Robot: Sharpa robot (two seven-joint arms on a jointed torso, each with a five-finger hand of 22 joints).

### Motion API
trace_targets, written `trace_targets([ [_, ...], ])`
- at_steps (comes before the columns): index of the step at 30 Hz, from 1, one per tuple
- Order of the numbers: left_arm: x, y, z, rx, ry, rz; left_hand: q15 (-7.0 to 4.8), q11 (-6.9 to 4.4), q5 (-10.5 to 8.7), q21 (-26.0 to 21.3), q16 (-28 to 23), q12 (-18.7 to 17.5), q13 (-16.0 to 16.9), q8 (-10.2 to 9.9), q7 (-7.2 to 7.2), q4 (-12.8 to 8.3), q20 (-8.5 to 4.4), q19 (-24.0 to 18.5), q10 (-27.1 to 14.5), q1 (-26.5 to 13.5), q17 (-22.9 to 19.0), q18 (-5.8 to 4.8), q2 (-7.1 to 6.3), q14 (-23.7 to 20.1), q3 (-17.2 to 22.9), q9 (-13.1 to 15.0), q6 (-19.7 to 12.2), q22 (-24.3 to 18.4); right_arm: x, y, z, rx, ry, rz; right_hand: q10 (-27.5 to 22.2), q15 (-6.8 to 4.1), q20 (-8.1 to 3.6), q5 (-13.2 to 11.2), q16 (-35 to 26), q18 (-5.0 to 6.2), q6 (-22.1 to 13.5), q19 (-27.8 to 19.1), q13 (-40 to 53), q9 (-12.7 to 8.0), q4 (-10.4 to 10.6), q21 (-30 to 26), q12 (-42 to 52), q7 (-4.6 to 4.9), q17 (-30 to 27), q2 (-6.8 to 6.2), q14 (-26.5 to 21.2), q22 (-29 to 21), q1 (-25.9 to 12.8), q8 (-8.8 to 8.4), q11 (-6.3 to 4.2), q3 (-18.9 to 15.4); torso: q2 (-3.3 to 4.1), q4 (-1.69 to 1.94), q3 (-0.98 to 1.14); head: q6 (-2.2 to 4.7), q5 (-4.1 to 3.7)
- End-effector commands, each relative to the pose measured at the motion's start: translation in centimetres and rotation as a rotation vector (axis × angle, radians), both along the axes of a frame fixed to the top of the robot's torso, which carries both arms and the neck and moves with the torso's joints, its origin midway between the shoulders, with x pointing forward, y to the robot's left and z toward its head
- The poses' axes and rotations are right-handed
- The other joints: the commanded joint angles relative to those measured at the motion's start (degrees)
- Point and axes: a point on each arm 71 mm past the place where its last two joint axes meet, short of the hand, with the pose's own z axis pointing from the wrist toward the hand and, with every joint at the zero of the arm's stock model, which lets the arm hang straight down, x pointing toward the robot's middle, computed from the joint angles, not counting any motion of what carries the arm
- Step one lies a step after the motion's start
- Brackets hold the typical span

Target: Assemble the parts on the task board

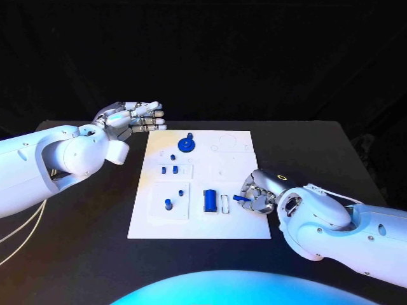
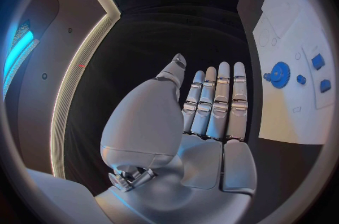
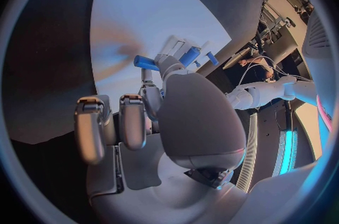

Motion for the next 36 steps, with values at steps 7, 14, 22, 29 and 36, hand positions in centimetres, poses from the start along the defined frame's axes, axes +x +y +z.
trace_targets([
  [7,0.0,-0.5,0.1,-0.015,-0.004,-0.023,0.04,0.07,-0.31,-0.1,-0.2,-0.2,-0.1,-0.3,0.25,-0.1,0.00,0.4,0.4,0.3,-0.1,0.78,0.31,0.4,-0.1,-0.1,-0.1,-0.1,0.0,1.3,-0.8,0.111,0.090,-0.036,1.3,-0.46,-0.42,2.3,0.8,-0.67,2.0,5.6,2.1,0.7,2.4,1.2,1.6,-0.92,6.5,0.07,4.3,14.9,-6.1,1.10,-0.24,-0.4,0.03,0.06,0.04,-0.01,-0.13],
  [14,-0.1,-0.5,0.1,-0.015,-0.003,-0.025,0.04,0.07,-0.31,-0.1,-0.2,-0.2,-0.1,-0.3,0.25,-0.1,0.00,0.4,0.4,0.3,-0.1,0.78,0.31,0.4,-0.1,-0.1,-0.1,-0.1,0.2,1.8,-1.4,0.119,0.128,-0.037,1.9,-0.62,-0.59,4.0,0.9,-0.72,2.5,5.7,2.8,1.2,2.5,1.4,2.6,-1.16,6.8,0.54,4.3,15.0,-9.4,1.68,-0.43,-1.6,0.06,0.00,0.05,-0.17,-0.09],
  [22,-0.1,-0.5,0.1,-0.016,-0.001,-0.029,0.04,0.07,-0.31,-0.1,-0.2,-0.2,-0.1,-0.3,0.25,-0.1,0.00,0.4,0.4,0.3,-0.1,0.78,0.31,0.4,-0.1,-0.1,-0.1,-0.1,0.4,2.0,-1.8,0.103,0.156,-0.035,2.1,-0.70,-0.66,4.4,1.0,-0.74,2.7,5.8,3.2,1.4,2.5,1.5,3.1,-1.28,6.9,0.85,4.3,15.0,-10.1,1.92,-0.52,-2.0,0.04,0.01,0.05,-0.41,-0.01],
  [29,-0.1,-0.5,0.1,-0.015,0.001,-0.031,0.04,0.07,-0.31,-0.1,-0.2,-0.2,-0.1,-0.3,0.25,-0.1,0.00,0.4,0.4,0.3,-0.1,0.78,0.31,0.4,-0.1,-0.1,-0.1,-0.1,0.4,2.2,-2.0,0.095,0.172,-0.027,2.3,-0.75,-0.71,4.3,1.0,-0.73,2.8,5.8,3.5,1.5,2.5,1.4,3.5,-1.33,6.9,0.99,4.3,15.0,-10.8,2.09,-0.57,-2.5,0.01,0.01,0.08,-0.44,0.03],
  [36,-0.1,-0.5,0.1,-0.015,0.002,-0.031,0.03,0.06,-0.32,-0.3,-0.4,-0.2,-0.1,-0.3,0.23,-0.1,0.00,0.5,0.4,0.4,-0.1,0.78,0.47,0.5,-0.1,-0.1,-0.1,-0.2,0.4,2.3,-2.1,0.096,0.173,-0.021,2.4,-0.74,-0.74,3.0,1.0,-0.72,2.8,5.7,3.6,1.8,2.6,1.4,3.6,-1.31,6.9,1.18,4.3,15.0,-13.1,2.33,-0.55,-4.1,-0.02,0.00,0.07,-0.57,0.12],
])
